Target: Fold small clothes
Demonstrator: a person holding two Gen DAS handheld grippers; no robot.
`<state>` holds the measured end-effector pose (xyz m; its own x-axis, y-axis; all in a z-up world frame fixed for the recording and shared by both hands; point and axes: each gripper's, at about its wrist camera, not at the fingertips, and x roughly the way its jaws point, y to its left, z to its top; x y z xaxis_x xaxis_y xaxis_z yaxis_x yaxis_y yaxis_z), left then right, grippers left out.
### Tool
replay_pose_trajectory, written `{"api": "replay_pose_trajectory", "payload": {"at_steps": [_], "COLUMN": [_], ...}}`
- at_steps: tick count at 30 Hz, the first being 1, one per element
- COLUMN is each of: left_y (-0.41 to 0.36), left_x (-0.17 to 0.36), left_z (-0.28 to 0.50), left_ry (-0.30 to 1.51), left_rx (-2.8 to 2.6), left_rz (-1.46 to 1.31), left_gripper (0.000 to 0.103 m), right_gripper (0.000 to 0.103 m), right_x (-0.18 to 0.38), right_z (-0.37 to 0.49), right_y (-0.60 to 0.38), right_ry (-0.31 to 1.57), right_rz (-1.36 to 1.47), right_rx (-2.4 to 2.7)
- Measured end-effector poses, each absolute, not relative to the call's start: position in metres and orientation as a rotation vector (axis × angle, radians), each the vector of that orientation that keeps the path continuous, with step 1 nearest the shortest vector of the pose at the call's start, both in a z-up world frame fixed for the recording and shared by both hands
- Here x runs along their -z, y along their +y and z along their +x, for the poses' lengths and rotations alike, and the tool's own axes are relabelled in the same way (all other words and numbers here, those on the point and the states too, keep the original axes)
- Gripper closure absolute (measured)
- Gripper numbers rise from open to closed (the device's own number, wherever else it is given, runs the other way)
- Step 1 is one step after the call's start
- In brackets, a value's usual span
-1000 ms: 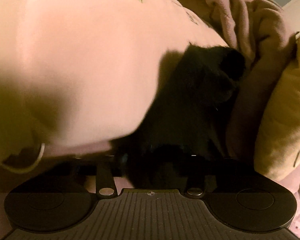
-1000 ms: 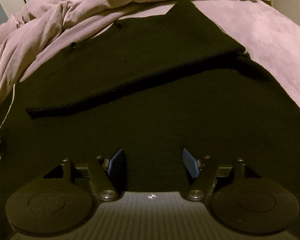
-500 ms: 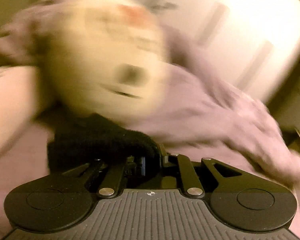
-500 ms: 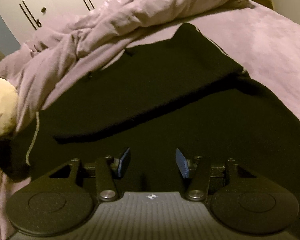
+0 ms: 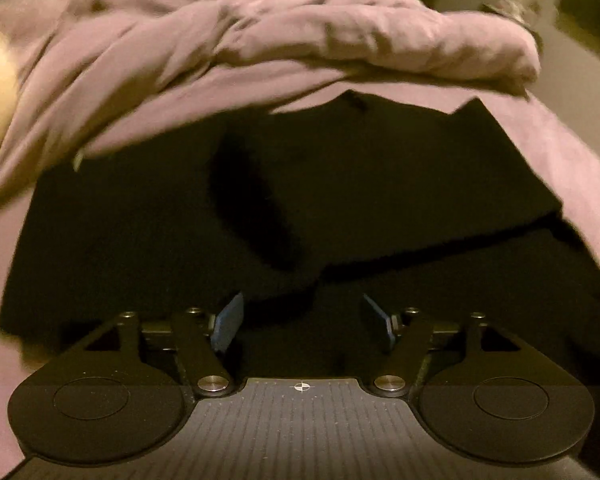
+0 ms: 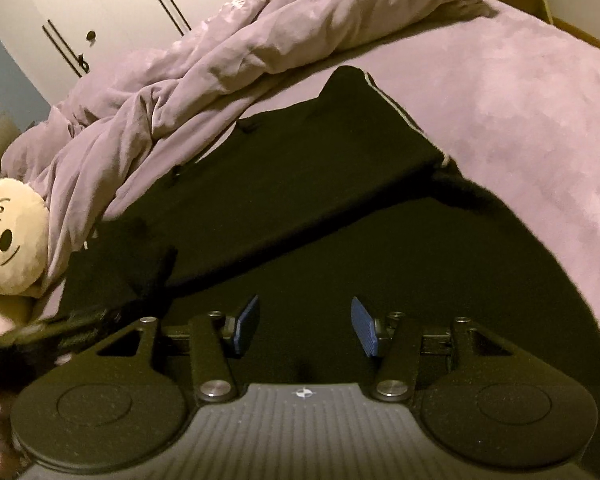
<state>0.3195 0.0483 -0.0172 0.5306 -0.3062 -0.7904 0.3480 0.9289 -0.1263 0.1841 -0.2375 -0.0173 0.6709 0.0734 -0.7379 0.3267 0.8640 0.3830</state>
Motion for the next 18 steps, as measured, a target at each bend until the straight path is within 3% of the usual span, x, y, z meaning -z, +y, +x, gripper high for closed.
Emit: {"api": "replay_pose_trajectory", "payload": {"at_steps": [9,18], "left_y": [0.163,0.195], "left_x": [0.030,0.038], "left_z": [0.288,0.297], "left_ry": [1.028,1.018], "left_rx": [-0.042,-0.089], "left_rz": [-0.261,-0.299], "left_gripper": [0.026,0.024], "right_gripper": [0.046,0.042], "right_x": [0.036,0.090], "right_z": [0.248,0.352], "right_y": [-0.196,-0.165], "right_ry": [0.869,0.917], "right_rz": [0.553,0.955], "right_rx": [-0.071,-0.161]}}
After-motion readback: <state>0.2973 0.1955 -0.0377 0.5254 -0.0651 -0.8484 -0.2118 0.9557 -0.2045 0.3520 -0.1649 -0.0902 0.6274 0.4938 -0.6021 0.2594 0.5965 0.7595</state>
